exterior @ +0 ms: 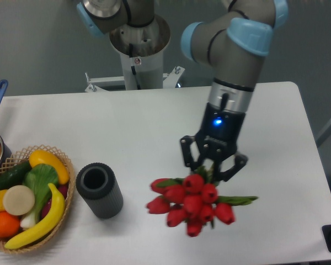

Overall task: Insert the flowers into the vase
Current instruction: 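Carry the tulip bunch toward the black vase and raise it above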

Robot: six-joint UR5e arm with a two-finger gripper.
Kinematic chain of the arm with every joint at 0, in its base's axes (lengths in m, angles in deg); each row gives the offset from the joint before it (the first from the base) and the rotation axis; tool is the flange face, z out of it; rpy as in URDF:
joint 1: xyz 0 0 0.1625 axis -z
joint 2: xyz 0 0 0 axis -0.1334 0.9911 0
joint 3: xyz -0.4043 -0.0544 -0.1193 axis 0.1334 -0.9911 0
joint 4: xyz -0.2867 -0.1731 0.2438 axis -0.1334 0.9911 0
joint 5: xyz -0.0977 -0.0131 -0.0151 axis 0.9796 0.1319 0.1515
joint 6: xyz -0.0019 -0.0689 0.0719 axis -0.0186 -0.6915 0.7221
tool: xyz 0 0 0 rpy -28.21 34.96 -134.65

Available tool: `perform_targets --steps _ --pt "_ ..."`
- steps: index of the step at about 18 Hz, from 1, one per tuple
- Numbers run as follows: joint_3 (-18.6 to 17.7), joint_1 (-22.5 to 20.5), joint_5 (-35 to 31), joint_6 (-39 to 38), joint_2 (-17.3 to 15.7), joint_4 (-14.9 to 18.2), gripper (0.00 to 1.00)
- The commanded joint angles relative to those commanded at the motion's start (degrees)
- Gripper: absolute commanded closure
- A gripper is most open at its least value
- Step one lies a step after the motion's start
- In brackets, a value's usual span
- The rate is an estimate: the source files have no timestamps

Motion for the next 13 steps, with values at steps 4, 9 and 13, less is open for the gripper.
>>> perform_targets --steps 4,9,13 --pt "0.5 0.0 10.8 0.4 -0.3 -1.6 0.64" --pt "-0.3 1.0 16.9 0.4 -0.8 -1.7 0.64" --pt "-0.3 2.0 23.5 0.4 -1.0 -1.7 0.64"
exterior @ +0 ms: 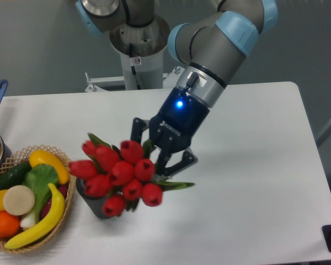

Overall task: Insert the flowers into the vase
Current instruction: 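Carry the tulip bunch toward the black vase and raise it above, then lower the tulip stems into the black vase opening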

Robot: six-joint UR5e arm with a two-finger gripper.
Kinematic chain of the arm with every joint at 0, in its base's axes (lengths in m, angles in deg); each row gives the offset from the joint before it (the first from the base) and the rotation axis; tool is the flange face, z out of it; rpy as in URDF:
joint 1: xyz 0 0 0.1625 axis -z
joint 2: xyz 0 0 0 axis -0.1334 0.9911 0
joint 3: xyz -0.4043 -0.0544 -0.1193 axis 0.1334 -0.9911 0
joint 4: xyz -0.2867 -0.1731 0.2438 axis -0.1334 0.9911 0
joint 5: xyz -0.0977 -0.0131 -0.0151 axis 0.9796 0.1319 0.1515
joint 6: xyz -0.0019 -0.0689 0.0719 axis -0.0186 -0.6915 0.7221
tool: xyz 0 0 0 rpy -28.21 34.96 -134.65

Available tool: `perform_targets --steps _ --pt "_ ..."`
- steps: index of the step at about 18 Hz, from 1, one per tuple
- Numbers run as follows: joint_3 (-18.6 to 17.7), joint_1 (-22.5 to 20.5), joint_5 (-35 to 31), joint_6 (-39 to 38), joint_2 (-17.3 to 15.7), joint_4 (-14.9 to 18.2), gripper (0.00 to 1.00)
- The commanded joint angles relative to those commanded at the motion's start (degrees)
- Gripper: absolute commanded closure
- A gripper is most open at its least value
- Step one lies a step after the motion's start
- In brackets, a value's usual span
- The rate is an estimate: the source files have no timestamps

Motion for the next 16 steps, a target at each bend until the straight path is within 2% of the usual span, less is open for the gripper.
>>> perform_targets --steps 2,5,9,16 --pt "-0.2 1.1 3.0 0.2 0.0 0.0 0.64" --pt "-0.4 4.1 3.4 0.3 0.0 0.0 0.64" --pt "-0.4 6.0 3.6 0.3 0.2 0.0 0.64" --pt "-4.3 7.0 3.7 0.4 0.2 0.0 0.64"
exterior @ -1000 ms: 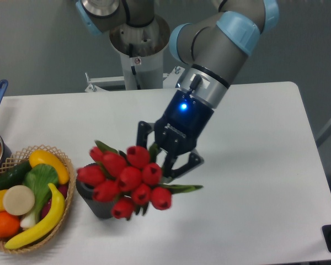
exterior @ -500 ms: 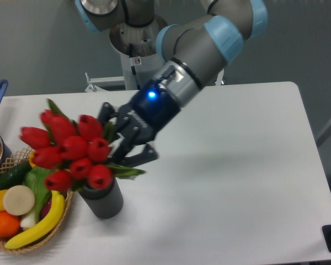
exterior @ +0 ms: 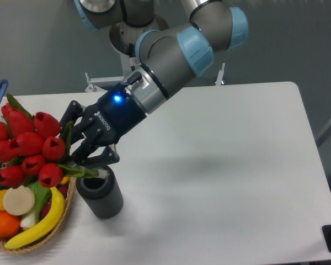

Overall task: Insert the flowers into the vase
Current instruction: 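Lower the tulip stems into the black vase opening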

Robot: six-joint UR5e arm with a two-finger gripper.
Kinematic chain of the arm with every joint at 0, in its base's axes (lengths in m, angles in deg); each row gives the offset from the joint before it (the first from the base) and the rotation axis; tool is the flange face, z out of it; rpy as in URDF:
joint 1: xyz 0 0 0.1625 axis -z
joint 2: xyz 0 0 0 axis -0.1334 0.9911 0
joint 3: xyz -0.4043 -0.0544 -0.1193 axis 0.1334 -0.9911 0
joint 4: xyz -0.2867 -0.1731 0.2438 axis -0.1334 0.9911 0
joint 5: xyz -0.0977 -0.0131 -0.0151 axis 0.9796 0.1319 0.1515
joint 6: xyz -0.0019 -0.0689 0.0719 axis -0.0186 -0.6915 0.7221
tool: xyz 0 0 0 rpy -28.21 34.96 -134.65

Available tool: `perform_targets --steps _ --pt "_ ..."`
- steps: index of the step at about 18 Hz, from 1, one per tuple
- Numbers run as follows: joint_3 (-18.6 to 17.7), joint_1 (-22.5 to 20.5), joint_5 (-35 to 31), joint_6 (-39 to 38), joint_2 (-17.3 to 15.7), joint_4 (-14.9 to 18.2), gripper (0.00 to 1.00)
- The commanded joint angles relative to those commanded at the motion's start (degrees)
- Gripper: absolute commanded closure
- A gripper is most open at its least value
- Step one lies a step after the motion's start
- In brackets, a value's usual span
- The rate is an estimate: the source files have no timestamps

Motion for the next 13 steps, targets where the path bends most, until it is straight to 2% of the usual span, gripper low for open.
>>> perform_targets --steps 13 --pt "0.6 0.8 0.9 1.5 2.9 -0.1 0.64"
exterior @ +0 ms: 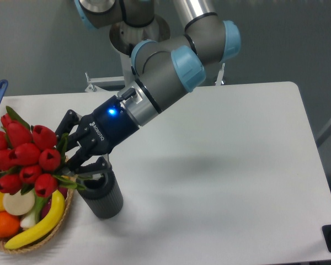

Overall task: Insert the flowers into the vase
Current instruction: 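Lower the tulip stems into the black vase opening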

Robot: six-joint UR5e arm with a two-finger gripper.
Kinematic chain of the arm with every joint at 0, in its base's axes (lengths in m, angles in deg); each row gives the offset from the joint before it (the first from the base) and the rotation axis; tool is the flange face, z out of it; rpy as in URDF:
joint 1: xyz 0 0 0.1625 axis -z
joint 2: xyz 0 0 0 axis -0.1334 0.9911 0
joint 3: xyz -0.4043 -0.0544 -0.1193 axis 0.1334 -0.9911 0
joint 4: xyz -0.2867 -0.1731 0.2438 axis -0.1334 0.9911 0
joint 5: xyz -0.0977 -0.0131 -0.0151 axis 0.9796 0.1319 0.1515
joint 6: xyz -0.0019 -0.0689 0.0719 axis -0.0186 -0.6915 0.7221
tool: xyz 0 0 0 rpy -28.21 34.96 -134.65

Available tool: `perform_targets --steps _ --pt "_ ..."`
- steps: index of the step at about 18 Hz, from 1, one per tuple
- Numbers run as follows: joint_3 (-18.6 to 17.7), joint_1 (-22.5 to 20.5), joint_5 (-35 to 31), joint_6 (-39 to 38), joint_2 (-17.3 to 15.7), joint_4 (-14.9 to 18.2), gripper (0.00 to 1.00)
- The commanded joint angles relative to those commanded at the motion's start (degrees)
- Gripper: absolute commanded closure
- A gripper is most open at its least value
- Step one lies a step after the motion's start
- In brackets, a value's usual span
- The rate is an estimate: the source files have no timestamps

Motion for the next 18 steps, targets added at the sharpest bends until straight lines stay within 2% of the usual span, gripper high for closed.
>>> perform_targets --steps 7,18 --pt "-1.5 0.2 0.1 0.1 0.8 0.0 0.64" --pt "-6.9 -0.5 1.0 7.6 1.1 0.0 0.63"
